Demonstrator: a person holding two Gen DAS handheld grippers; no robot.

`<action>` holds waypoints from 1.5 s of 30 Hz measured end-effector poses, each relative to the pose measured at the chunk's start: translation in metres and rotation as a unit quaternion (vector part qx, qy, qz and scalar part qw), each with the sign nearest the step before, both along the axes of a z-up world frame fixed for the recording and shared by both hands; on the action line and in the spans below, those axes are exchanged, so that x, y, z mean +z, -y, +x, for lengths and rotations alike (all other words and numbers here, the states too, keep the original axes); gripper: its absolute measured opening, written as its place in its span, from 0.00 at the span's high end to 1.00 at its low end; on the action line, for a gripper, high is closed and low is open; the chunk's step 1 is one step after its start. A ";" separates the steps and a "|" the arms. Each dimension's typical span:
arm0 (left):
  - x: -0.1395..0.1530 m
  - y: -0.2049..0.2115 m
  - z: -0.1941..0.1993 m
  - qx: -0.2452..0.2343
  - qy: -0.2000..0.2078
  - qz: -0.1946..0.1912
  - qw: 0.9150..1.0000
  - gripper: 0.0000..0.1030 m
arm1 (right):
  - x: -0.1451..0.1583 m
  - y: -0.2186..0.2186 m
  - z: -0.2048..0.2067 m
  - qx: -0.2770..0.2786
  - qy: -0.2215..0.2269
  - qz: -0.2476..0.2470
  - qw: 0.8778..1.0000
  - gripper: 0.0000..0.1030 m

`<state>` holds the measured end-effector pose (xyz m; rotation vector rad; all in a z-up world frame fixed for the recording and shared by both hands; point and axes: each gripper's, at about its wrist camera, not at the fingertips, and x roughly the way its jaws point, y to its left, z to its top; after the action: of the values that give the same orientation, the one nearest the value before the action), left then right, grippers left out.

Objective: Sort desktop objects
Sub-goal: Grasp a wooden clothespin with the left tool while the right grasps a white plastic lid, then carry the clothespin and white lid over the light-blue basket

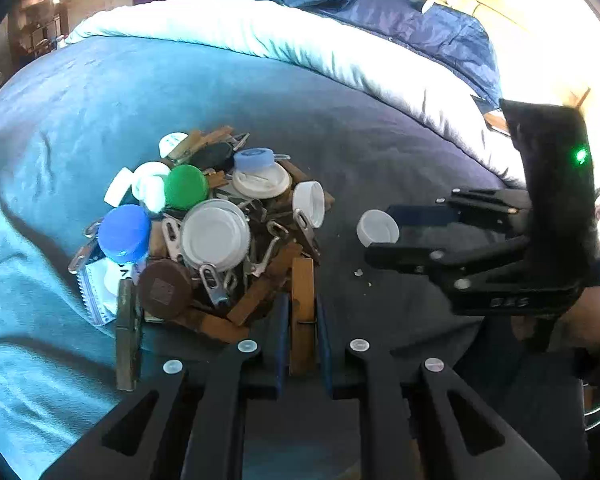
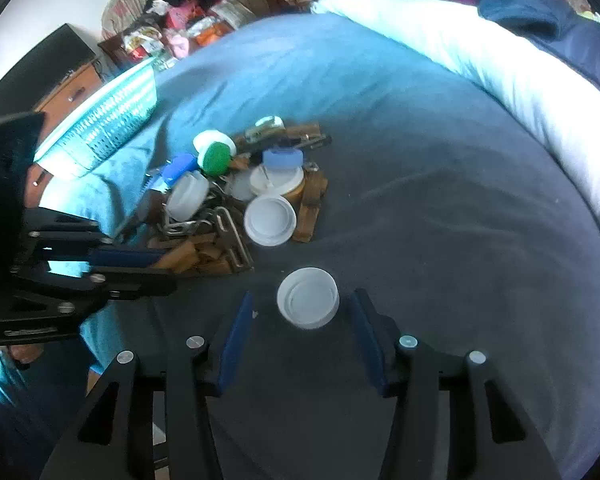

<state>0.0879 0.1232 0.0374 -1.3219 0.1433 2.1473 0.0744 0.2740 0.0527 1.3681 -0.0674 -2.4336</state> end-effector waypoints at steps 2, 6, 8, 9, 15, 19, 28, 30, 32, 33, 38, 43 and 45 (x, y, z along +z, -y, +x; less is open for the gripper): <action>0.001 -0.005 -0.002 0.003 -0.002 0.002 1.000 0.86 | -0.001 0.003 0.000 -0.001 -0.005 0.012 1.000 0.56; 0.003 -0.006 -0.002 0.008 -0.006 0.002 1.000 0.86 | -0.004 0.009 0.000 -0.005 -0.008 0.047 0.999 0.69; 0.002 -0.010 -0.003 0.011 -0.007 -0.001 1.000 0.86 | -0.003 0.011 0.000 -0.004 -0.009 0.056 0.998 0.70; 0.002 -0.010 -0.002 0.014 -0.008 -0.003 1.000 0.86 | -0.003 0.012 0.000 -0.004 -0.012 0.060 0.998 0.70; 0.019 -0.003 0.002 0.027 -0.034 -0.015 0.999 0.86 | 0.018 0.001 0.010 -0.049 -0.053 0.054 0.996 0.70; 0.031 0.001 0.000 0.042 -0.059 -0.030 0.997 0.86 | 0.025 -0.013 0.017 -0.089 -0.054 0.033 0.994 0.70; 0.063 0.029 -0.001 0.071 -0.107 -0.066 0.990 0.86 | 0.047 -0.017 0.024 -0.117 -0.063 -0.004 0.991 0.70; 0.070 0.037 -0.003 0.085 -0.119 -0.078 0.986 0.86 | 0.054 -0.013 0.020 -0.114 -0.069 -0.003 0.991 0.70; 0.076 0.046 -0.006 0.095 -0.127 -0.085 0.984 0.86 | 0.064 -0.006 0.015 -0.110 -0.077 -0.002 0.991 0.70; 0.079 0.050 -0.006 0.100 -0.132 -0.091 0.982 0.86 | 0.068 -0.003 0.013 -0.107 -0.081 0.000 0.991 0.70; 0.088 0.074 -0.012 0.127 -0.144 -0.102 0.976 0.86 | 0.088 0.014 -0.003 -0.095 -0.094 0.004 0.991 0.70; 0.103 0.113 -0.023 0.173 -0.154 -0.102 0.968 0.86 | 0.112 0.042 -0.025 -0.075 -0.109 0.003 0.991 0.70; 0.111 0.132 -0.028 0.195 -0.160 -0.107 0.962 0.86 | 0.123 0.054 -0.036 -0.069 -0.118 0.001 0.991 0.70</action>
<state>0.0596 -0.0084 0.1484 -1.1814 0.2698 2.7411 0.0388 0.2202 0.1755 1.1007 -0.1041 -2.6940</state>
